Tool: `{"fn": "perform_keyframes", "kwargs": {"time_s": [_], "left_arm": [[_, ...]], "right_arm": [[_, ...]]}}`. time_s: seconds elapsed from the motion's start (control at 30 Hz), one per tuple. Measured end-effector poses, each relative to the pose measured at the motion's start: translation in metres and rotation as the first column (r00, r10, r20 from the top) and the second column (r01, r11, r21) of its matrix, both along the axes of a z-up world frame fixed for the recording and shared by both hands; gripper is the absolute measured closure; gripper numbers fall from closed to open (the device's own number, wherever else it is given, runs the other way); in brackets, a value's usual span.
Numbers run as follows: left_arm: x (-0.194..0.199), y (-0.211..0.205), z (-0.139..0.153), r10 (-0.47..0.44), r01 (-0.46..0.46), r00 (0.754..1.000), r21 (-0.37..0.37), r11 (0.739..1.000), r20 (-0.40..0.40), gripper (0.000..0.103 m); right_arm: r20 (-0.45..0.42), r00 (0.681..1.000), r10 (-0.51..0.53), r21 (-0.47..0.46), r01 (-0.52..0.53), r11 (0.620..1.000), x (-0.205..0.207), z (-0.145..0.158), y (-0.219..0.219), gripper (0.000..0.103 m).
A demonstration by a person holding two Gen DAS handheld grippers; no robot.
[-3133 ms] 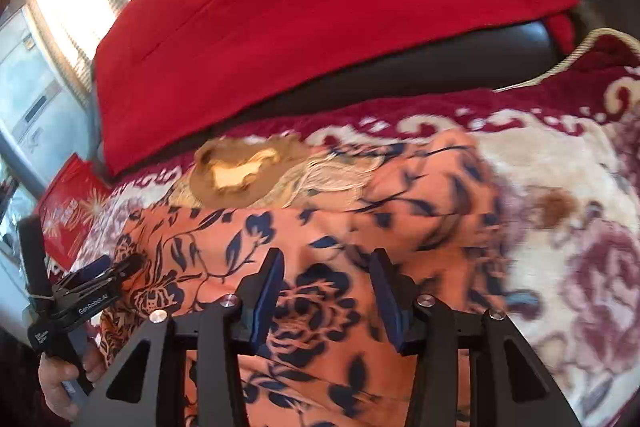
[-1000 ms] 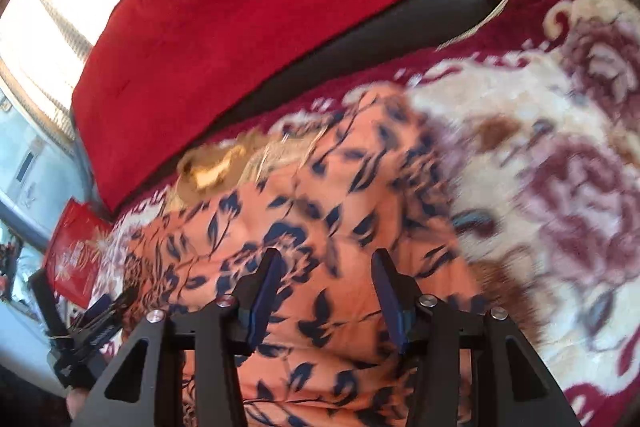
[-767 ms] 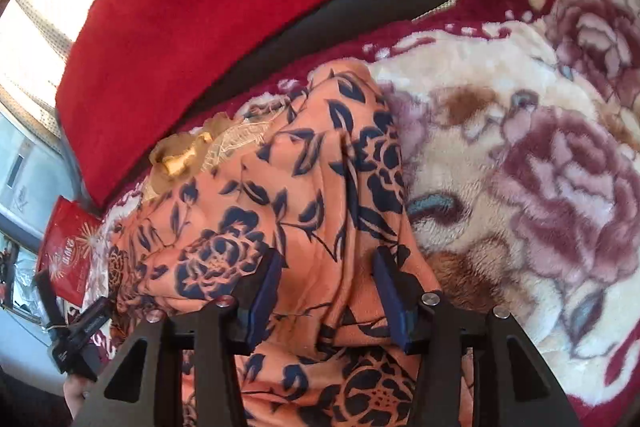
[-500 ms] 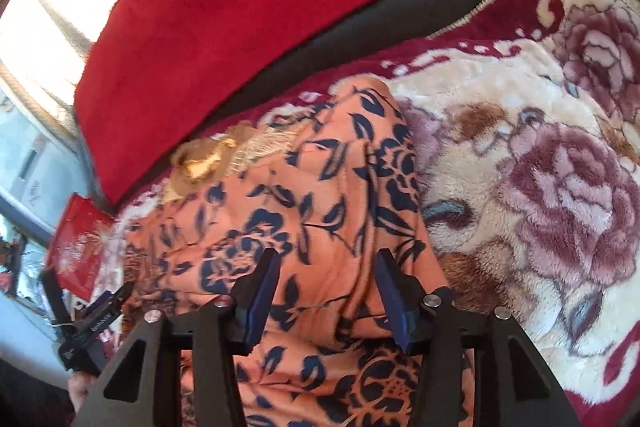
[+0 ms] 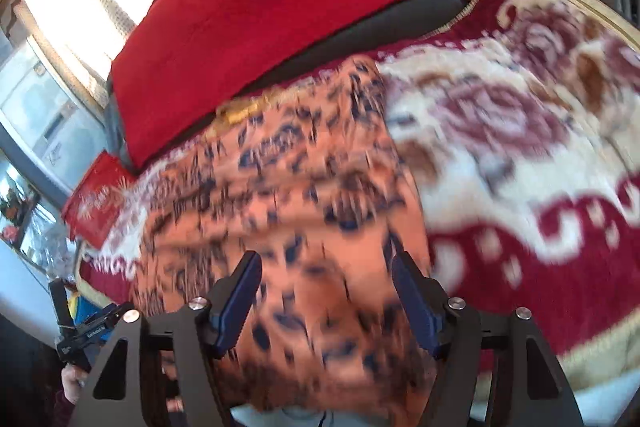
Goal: Fold small clothes
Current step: 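Grasp the shirt hem with both grippers and lift it toward the collar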
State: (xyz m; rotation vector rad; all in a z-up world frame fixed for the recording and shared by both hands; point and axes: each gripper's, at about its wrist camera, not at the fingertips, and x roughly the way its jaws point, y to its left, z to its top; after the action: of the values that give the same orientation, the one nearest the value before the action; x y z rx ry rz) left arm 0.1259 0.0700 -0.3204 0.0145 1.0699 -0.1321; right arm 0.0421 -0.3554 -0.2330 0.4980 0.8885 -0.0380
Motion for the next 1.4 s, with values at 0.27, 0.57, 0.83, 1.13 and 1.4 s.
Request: {"fn": "perform_keyframes", "kwargs": {"time_s": [0.27,0.57,0.83,1.13,1.4], "left_arm": [[-0.020,0.025,-0.028,0.003,-0.006,0.990,-0.016,1.000,-0.144,0.011],[-0.017,0.044,-0.056,0.008,-0.049,0.957,-0.136,0.990,-0.289,0.011],[-0.003,0.055,-0.091,0.041,-0.139,0.917,-0.222,0.965,-0.397,0.011],[-0.001,0.068,-0.115,0.002,-0.167,0.913,-0.369,0.914,-0.408,0.095],[-0.007,0.075,-0.077,-0.057,-0.093,0.966,-0.544,0.834,-0.253,0.098]], "right_arm": [[-0.283,0.959,0.012,-0.044,-0.025,0.999,-0.065,-0.041,0.009,0.031],[-0.415,0.910,0.003,-0.015,-0.010,1.000,-0.066,-0.100,0.014,0.031],[-0.426,0.905,0.004,0.067,0.028,0.997,-0.059,-0.131,0.007,0.031],[-0.390,0.920,0.039,0.095,-0.002,0.996,-0.056,-0.141,0.008,0.082],[-0.281,0.952,0.124,0.103,-0.099,0.990,-0.073,-0.095,0.027,0.092]]}}
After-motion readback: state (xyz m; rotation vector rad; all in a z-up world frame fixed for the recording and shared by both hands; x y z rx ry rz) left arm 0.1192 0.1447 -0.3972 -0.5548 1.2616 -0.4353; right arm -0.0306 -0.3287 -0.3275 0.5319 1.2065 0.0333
